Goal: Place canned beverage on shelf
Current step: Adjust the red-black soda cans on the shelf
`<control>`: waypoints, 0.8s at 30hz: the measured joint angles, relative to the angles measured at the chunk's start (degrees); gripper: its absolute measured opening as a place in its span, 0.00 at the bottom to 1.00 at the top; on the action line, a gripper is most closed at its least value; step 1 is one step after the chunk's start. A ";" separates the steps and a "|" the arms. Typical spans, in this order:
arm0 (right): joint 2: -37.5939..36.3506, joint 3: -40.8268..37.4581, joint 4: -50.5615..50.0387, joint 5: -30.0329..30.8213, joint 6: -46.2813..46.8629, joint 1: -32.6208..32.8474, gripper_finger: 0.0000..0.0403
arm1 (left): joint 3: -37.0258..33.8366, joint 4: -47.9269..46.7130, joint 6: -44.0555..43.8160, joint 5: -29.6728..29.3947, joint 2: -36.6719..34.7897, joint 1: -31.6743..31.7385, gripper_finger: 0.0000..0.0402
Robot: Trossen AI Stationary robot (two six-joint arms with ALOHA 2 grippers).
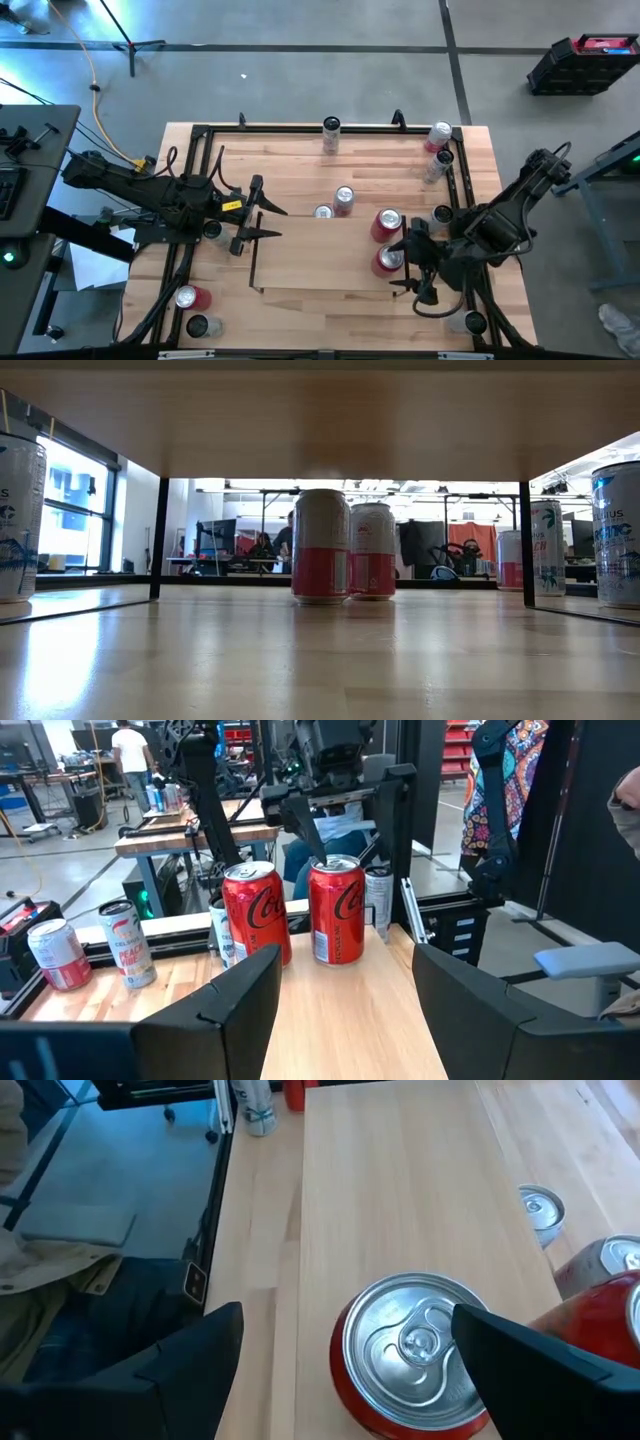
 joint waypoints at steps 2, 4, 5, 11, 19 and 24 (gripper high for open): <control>0.04 0.00 0.11 -0.07 -0.77 -0.02 0.85 | 0.00 0.00 -0.01 0.00 0.00 0.00 0.54; 0.06 0.00 0.66 -0.10 -2.15 -0.04 0.85 | 0.00 0.00 -0.01 0.00 0.00 0.00 0.54; 0.10 0.00 1.42 -0.15 -3.02 -0.02 0.85 | 0.00 0.00 -0.01 0.00 0.00 0.00 0.54; 0.10 0.00 4.95 -0.15 -6.68 -0.02 0.85 | 0.00 0.00 -0.01 0.00 0.00 0.00 0.54; -0.25 0.00 2.09 -0.54 -1.71 1.06 0.85 | 0.00 -0.30 -0.03 0.02 0.00 0.00 0.54; -0.68 0.00 1.60 1.27 -1.28 2.10 0.85 | 0.00 -0.31 -0.11 0.04 0.00 0.00 0.54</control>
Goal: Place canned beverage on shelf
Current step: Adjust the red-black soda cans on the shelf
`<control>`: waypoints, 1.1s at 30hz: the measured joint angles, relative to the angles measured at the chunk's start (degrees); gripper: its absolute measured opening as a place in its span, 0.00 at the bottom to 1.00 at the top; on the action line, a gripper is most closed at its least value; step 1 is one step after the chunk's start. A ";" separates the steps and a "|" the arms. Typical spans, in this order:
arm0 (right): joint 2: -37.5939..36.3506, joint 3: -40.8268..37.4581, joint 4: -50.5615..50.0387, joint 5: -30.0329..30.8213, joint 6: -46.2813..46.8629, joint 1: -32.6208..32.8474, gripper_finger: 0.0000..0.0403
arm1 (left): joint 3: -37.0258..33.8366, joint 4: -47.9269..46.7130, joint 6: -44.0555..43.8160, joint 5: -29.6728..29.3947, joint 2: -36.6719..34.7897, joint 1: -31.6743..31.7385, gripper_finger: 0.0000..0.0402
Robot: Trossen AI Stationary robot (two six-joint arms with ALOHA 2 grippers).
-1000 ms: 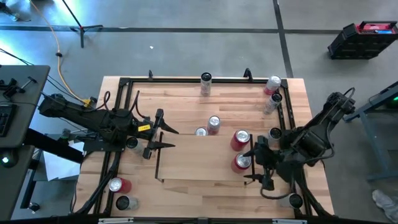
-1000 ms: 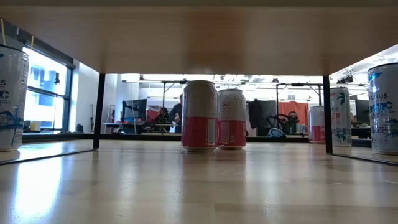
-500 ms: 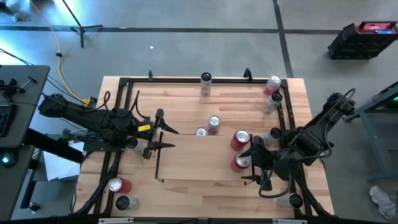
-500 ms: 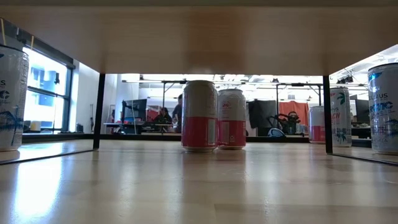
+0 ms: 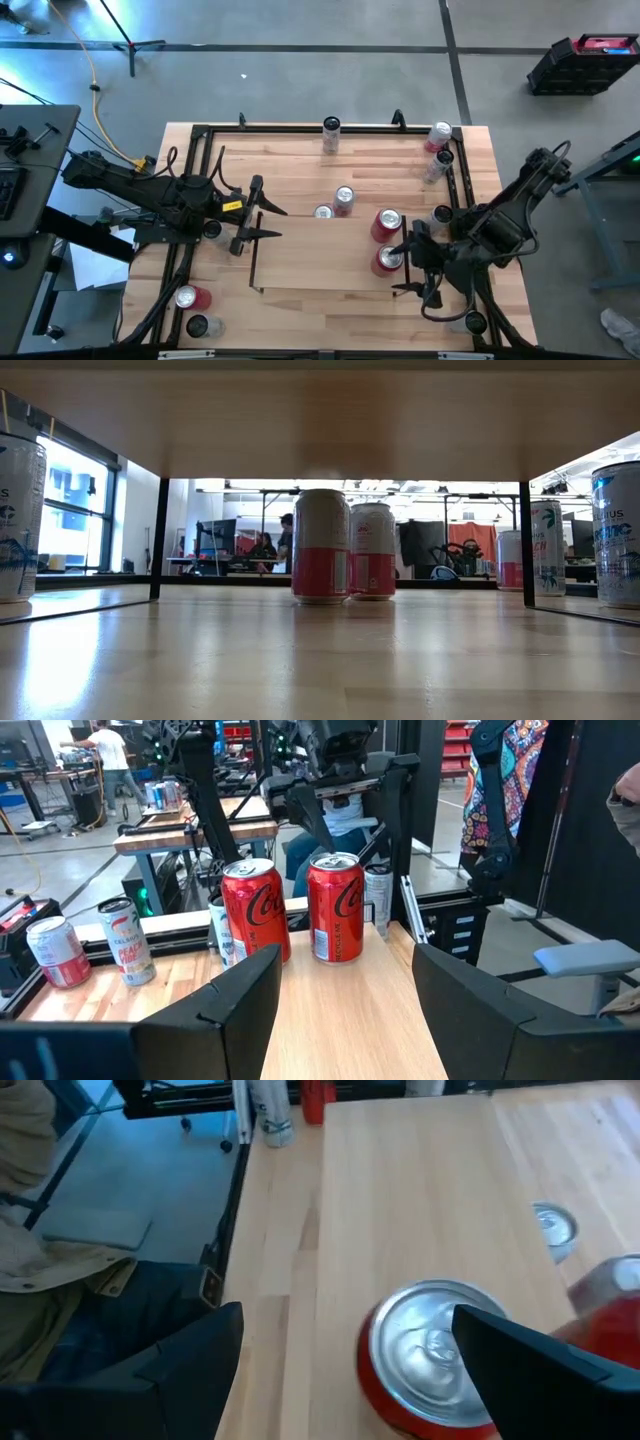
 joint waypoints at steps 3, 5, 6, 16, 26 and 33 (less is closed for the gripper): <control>-0.45 0.00 -2.38 1.86 1.74 0.29 0.85 | 0.00 0.00 -0.08 0.01 0.00 0.00 0.54; -0.46 0.00 -3.44 2.09 2.65 0.29 0.85 | 0.00 0.01 -0.09 0.01 0.00 0.00 0.54; -0.46 0.00 -3.57 2.05 2.88 0.29 0.85 | 0.00 0.01 -0.09 0.00 0.00 -0.01 0.54; -0.26 0.00 -2.97 1.55 2.51 0.15 0.85 | 0.00 0.01 -0.07 0.00 0.01 -0.01 0.54; 0.37 0.00 -2.96 0.80 2.35 -0.22 0.85 | 0.00 0.01 -0.07 0.00 0.00 0.00 0.54; 0.85 0.07 -2.69 -0.26 1.89 -2.00 0.85 | 0.00 0.10 -0.07 0.00 0.00 -0.02 0.54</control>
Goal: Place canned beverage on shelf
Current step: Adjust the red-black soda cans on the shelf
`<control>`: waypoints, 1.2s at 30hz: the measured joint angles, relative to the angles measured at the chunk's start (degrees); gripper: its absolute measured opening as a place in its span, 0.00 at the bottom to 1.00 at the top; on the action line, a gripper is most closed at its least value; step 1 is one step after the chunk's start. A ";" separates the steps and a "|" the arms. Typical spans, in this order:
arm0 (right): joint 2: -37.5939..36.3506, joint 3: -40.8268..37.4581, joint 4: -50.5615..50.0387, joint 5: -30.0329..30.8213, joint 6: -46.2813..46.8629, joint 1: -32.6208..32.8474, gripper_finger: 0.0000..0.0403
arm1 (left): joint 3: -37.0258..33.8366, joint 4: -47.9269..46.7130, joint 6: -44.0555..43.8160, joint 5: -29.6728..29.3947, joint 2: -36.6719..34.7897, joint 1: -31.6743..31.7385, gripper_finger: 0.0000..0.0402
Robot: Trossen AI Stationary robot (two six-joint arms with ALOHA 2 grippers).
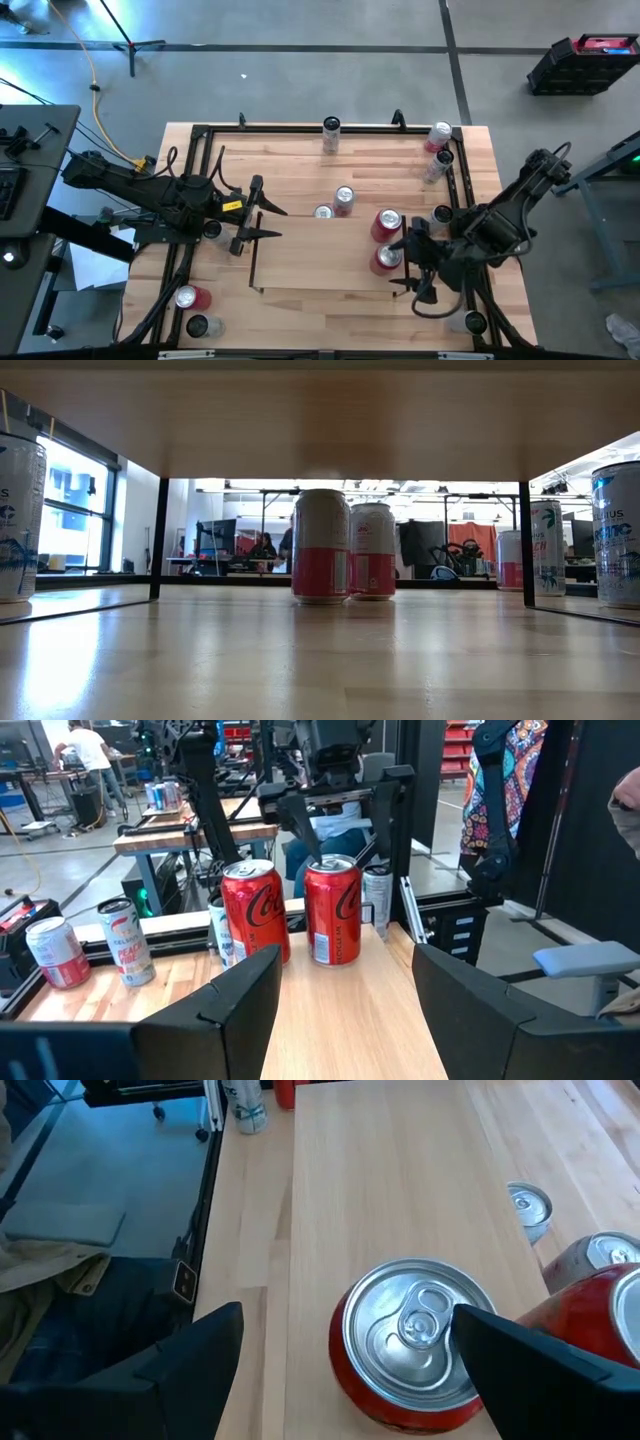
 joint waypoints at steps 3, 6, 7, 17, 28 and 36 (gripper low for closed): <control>0.04 0.02 0.11 -0.09 -1.40 -0.49 0.85 | 0.00 0.02 0.00 -0.01 0.00 -0.04 0.54; 0.10 0.02 0.38 -0.05 -2.78 -0.49 0.85 | 0.00 0.01 0.03 -0.04 0.01 -0.46 0.54; 0.11 0.02 0.42 0.00 -2.86 -0.49 0.85 | 0.00 0.02 0.04 -0.03 0.01 -0.62 0.54; -2.59 -0.01 1.62 6.86 -4.53 -0.54 0.85 | 0.00 0.10 0.11 -0.02 0.02 -1.57 0.54; -4.92 -0.02 -1.19 5.21 -4.43 -8.41 0.85 | 0.00 0.30 0.17 -0.04 0.01 -1.55 0.54; -4.81 -0.03 -1.79 -2.23 -5.76 -14.12 0.85 | 0.00 0.28 0.17 -0.04 0.02 -1.55 0.54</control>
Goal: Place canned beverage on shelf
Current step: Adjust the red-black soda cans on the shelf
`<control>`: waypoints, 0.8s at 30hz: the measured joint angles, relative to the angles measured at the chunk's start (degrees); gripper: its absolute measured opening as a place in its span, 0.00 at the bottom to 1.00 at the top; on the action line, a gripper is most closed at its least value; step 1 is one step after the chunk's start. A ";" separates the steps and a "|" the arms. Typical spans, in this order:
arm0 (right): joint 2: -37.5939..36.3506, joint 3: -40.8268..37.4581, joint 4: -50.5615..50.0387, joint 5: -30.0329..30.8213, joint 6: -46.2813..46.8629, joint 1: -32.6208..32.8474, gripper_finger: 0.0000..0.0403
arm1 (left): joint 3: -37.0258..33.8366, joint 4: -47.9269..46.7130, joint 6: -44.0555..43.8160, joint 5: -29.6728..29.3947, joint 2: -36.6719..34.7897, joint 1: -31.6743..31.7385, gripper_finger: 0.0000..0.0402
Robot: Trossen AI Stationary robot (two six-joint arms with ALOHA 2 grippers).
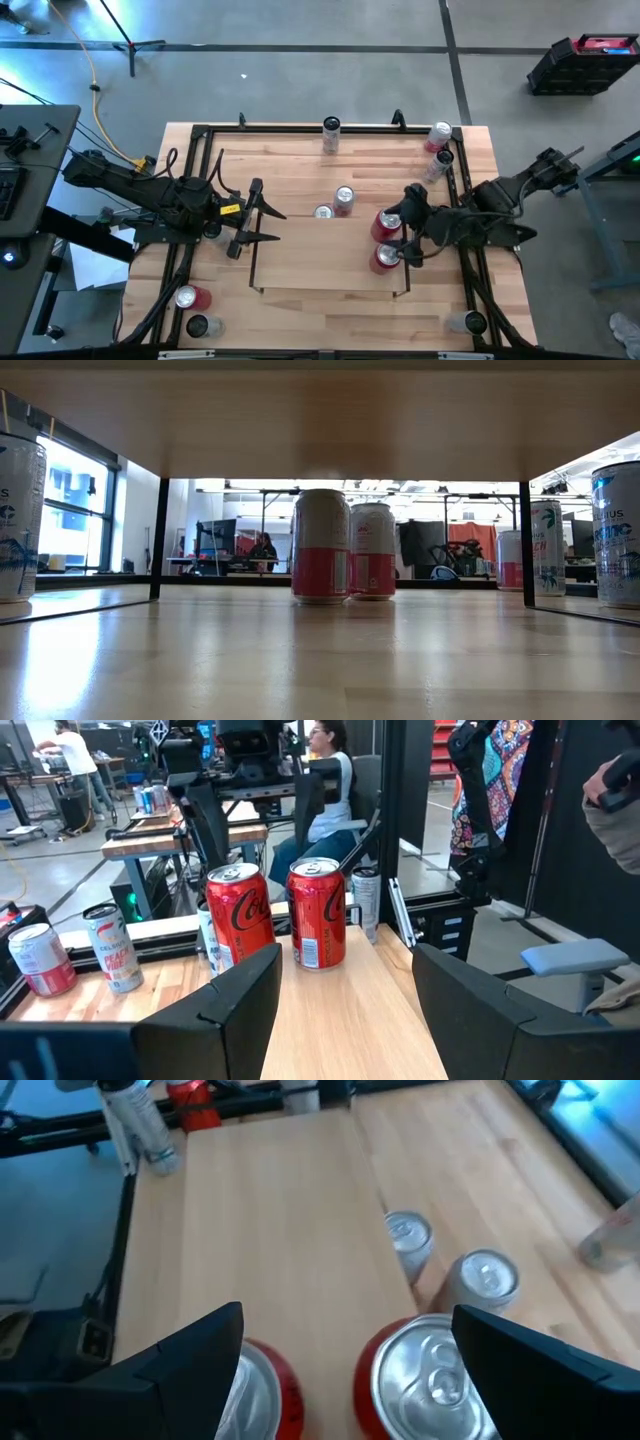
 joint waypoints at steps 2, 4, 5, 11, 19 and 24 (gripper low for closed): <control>0.37 0.00 -0.11 -1.67 0.15 -1.36 0.85 | 0.00 -0.01 0.00 0.01 0.00 0.00 0.54; 0.57 -0.04 -0.53 -3.18 0.25 -2.32 0.85 | 0.00 -0.04 0.00 0.02 0.00 0.00 0.54; 0.69 -0.04 -0.53 -3.38 0.23 -2.70 0.85 | 0.00 -0.15 -0.02 0.02 0.00 0.00 0.54; 1.09 -0.04 -0.99 -6.32 0.62 -3.22 0.85 | 0.00 -1.49 -0.05 0.01 0.00 0.02 0.54; 1.03 0.04 -1.70 -7.49 2.79 -3.22 0.85 | 0.00 -1.44 -0.17 0.02 0.00 0.02 0.54; 1.03 0.04 -1.20 -7.93 1.14 -3.20 0.85 | 0.00 -1.44 -0.19 0.02 0.00 0.02 0.54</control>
